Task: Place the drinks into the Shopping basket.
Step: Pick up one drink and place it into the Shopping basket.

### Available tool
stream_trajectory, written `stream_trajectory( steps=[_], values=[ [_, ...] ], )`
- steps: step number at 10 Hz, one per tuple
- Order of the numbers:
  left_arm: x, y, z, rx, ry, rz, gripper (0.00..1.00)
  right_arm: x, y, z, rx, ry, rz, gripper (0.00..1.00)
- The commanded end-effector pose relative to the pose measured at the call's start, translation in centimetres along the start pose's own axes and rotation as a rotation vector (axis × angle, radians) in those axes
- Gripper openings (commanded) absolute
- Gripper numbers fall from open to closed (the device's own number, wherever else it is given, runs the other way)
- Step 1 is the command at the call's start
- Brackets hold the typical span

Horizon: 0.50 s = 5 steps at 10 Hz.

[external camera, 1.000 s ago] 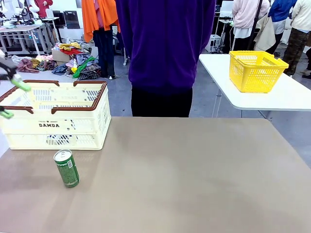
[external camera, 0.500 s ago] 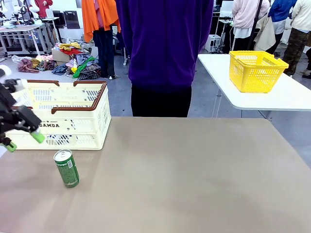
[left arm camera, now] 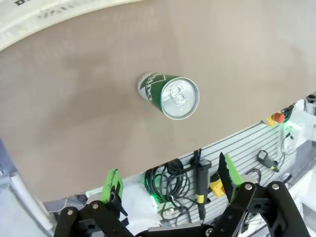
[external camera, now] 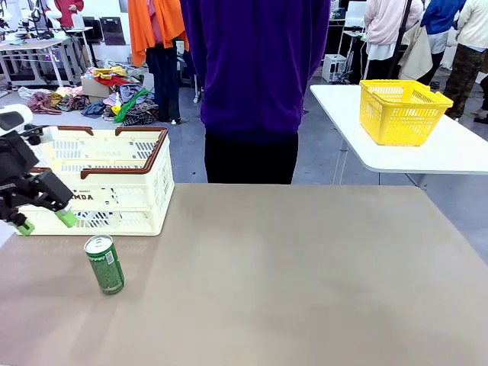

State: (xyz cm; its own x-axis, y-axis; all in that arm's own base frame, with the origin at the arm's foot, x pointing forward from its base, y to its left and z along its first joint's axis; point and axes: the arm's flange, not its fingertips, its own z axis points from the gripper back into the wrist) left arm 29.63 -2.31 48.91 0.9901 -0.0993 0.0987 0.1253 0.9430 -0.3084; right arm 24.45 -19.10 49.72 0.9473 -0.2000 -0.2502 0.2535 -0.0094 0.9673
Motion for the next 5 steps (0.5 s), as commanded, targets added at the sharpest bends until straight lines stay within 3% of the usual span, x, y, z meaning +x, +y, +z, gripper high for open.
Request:
stream_trajectory(
  steps=[1, 5],
  values=[
    [0.1, -0.5, -0.3, 0.009, 0.005, -0.02, 1.0, -0.2, 0.3, 0.0, 0.005, -0.001, 0.009, 1.0],
    [1.9, -9.0, -5.6, 0.265, -0.059, -0.011, 1.0, -0.2, 0.3, 0.0, 0.005, -0.001, 0.009, 1.0]
  ],
)
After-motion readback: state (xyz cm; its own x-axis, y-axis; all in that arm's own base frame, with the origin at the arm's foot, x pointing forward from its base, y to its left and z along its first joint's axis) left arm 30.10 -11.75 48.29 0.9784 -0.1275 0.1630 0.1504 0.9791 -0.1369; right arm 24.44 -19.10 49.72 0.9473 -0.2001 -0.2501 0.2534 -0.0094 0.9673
